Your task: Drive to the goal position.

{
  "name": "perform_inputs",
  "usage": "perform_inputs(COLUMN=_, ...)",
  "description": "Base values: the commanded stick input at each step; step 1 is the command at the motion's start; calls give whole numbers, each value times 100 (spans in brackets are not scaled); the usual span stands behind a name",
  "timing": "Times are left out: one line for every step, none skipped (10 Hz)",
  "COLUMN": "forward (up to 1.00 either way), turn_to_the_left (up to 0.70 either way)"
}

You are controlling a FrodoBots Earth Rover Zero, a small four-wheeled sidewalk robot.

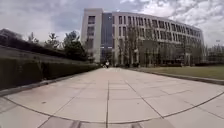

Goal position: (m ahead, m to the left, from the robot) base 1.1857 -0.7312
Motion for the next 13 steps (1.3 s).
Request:
perform_inputs(forward=8, turn_to_the_left=3)
perform_inputs(forward=8, turn_to_the_left=3)
perform_inputs(forward=8, turn_to_the_left=3)
perform_inputs(forward=8, turn_to_the_left=3)
perform_inputs(forward=7, turn_to_the_left=2)
perform_inputs(forward=8, turn_to_the_left=3)
perform_inputs(forward=8, turn_to_the_left=3)
perform_inputs(forward=33, turn_to_the_left=4)
perform_inputs(forward=99, turn_to_the_left=6)
perform_inputs(forward=99, turn_to_the_left=6)
perform_inputs(forward=99, turn_to_the_left=6)
perform_inputs(forward=99, turn_to_the_left=6)
perform_inputs(forward=85, turn_to_the_left=6)
